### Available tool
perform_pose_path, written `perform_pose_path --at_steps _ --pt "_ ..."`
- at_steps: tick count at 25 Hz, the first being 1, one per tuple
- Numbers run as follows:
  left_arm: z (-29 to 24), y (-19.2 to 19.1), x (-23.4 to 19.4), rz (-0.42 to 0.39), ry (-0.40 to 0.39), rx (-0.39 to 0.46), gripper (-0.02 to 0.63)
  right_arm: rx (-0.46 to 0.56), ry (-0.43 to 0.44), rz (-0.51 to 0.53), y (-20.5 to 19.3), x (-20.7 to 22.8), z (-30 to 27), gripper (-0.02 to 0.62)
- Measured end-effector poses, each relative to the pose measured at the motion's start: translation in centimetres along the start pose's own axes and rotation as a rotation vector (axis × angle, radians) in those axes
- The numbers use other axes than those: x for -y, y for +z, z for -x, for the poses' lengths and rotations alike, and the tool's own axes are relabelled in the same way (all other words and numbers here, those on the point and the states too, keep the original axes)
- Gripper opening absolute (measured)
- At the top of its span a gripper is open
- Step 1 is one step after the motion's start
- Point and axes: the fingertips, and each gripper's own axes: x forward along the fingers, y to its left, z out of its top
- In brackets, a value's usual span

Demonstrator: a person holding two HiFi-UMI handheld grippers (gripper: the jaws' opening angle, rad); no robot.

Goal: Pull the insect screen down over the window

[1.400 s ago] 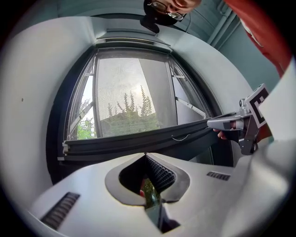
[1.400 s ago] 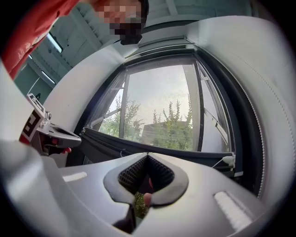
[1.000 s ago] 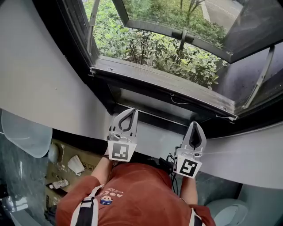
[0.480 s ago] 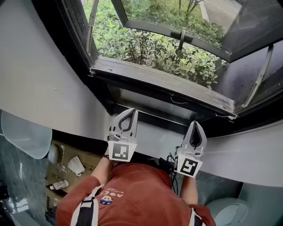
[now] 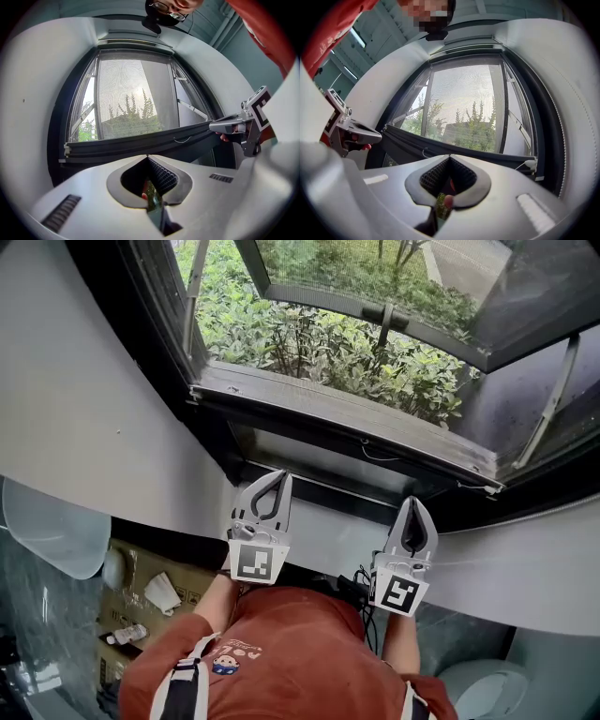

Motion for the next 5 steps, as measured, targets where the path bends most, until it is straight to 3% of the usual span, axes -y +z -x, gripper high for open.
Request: perform_pose_path --at_steps 5 --pt "-0.15 0.07 0.08 -0.007 -0.006 -0.002 0.006 0.028 -0.01 -0.003 0.77 0.03 -0.31 0.011"
